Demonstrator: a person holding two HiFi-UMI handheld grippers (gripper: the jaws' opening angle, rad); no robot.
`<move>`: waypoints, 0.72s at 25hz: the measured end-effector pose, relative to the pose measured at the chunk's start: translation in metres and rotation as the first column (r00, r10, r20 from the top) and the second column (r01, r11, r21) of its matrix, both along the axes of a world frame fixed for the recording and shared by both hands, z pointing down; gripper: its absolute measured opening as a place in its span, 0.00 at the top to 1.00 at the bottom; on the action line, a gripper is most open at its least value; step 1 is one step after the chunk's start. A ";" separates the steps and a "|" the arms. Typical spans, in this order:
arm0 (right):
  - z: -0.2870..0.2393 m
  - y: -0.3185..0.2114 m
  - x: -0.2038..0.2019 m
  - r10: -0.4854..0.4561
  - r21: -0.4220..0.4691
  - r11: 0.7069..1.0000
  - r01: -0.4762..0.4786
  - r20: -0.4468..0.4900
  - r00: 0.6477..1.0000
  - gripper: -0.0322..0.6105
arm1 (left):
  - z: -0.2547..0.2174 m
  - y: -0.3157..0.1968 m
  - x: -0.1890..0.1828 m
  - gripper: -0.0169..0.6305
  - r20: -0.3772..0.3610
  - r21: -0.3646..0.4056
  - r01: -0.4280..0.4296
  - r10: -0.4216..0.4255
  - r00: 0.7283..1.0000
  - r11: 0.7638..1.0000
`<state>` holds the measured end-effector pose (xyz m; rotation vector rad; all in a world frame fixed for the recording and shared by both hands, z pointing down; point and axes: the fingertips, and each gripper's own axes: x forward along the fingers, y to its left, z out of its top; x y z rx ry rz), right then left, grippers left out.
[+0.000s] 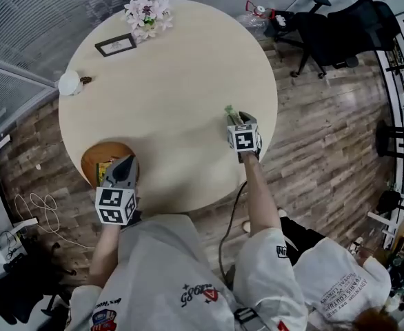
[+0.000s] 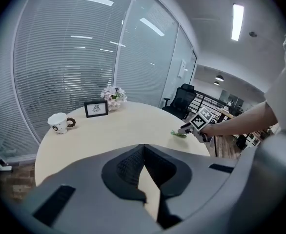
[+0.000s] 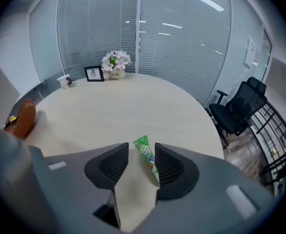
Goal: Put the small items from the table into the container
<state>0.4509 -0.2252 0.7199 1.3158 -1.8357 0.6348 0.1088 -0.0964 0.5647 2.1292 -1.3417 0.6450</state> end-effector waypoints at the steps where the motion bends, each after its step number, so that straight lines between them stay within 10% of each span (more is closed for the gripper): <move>1: 0.006 -0.003 0.004 -0.002 -0.013 1.000 0.002 -0.008 1.000 0.74 | 0.003 -0.002 0.003 0.96 0.003 -0.011 0.002 -0.002 1.000 1.000; 11: 0.048 0.001 0.023 0.033 -0.127 0.991 -0.040 -0.056 0.998 0.81 | 0.014 -0.008 0.015 0.96 0.017 -0.051 -0.002 0.003 1.000 0.999; 18: 0.025 0.004 0.008 0.057 -0.052 0.997 -0.059 -0.029 0.998 0.91 | 0.012 -0.003 0.003 0.96 0.011 -0.038 0.003 -0.002 1.000 0.999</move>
